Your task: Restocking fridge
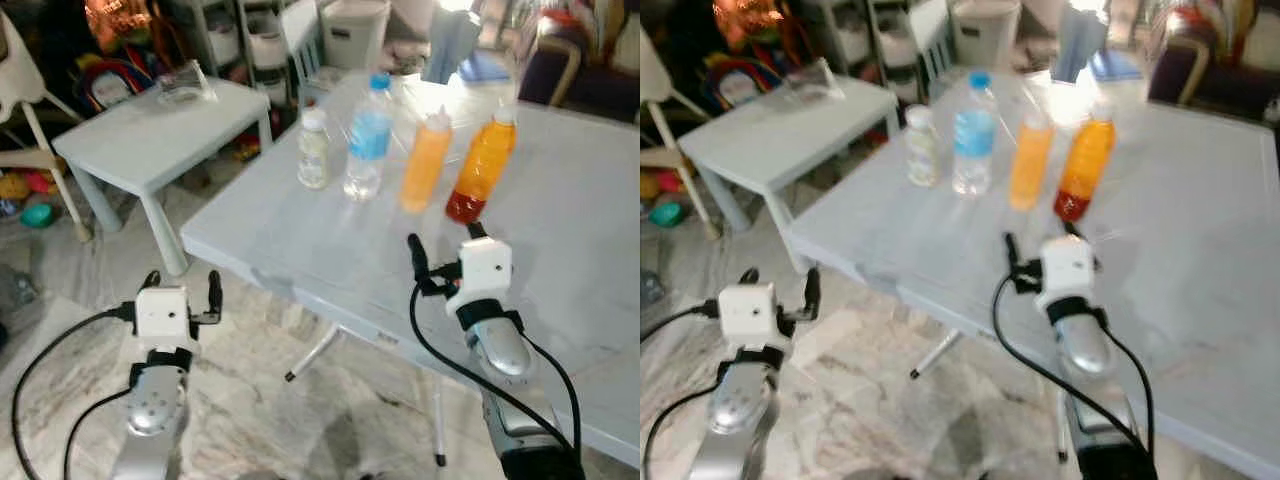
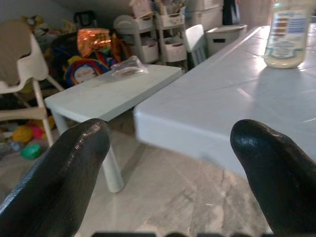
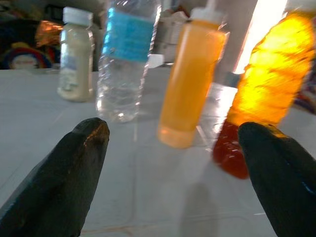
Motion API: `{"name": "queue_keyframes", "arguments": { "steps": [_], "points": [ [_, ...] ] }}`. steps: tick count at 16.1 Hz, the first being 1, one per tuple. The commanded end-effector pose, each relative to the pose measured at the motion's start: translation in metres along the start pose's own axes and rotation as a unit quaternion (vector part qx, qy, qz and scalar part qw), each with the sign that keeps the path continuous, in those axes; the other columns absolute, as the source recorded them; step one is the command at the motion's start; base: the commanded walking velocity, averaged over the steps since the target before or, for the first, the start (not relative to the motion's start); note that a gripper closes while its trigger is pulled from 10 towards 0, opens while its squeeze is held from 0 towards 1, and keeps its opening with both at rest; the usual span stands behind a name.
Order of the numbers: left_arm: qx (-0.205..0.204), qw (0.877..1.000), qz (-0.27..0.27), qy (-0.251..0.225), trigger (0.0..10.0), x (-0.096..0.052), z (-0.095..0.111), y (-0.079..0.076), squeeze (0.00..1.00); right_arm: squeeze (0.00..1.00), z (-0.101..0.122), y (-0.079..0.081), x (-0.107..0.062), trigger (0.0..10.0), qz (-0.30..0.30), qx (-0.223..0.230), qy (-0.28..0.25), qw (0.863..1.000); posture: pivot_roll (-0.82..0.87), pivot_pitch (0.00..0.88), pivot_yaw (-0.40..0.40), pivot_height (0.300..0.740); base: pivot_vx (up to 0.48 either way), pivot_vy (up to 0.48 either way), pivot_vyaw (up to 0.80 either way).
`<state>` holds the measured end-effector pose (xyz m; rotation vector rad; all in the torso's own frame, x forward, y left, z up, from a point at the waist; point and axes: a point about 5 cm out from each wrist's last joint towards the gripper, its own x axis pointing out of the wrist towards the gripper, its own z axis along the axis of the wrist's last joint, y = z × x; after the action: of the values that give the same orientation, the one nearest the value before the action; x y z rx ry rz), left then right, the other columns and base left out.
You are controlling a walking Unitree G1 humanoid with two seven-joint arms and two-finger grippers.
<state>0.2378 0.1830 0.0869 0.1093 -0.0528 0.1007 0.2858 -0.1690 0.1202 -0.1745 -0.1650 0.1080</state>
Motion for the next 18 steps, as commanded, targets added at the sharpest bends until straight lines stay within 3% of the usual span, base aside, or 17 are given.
{"name": "queue_keyframes", "arguments": {
  "steps": [1, 8, 11, 18],
  "points": [
    [0.001, 1.0, 0.006, -0.011, 10.0, -0.004, 0.003, 0.008, 0.0, 0.0, 0.002, -0.002, -0.003, 10.0, -0.006, -0.005, -0.001, 1.0, -0.06, 0.075, 0.02, 0.74, 0.0, 0.0, 0.0],
    [0.008, 1.0, 0.01, 0.001, 10.0, -0.016, -0.002, 0.016, 0.0, 0.0, -0.002, -0.003, -0.007, 10.0, -0.019, 0.003, 0.014, 1.0, -0.06, 0.063, 0.018, 0.74, 0.0, 0.0, 0.0],
    [0.012, 1.0, 0.01, 0.008, 10.0, -0.019, -0.007, 0.018, 0.0, 0.0, -0.015, 0.0, -0.016, 10.0, -0.006, 0.012, 0.038, 0.999, -0.06, 0.061, 0.02, 0.74, 0.0, 0.0, 0.0],
    [-0.009, 0.999, -0.012, -0.032, 10.0, -0.001, 0.012, 0.004, 0.0, 0.0, 0.001, -0.01, 0.001, 10.0, -0.021, 0.002, 0.009, 1.0, -0.06, 0.055, 0.028, 0.74, 0.0, 0.0, -0.06]
  ]
}}
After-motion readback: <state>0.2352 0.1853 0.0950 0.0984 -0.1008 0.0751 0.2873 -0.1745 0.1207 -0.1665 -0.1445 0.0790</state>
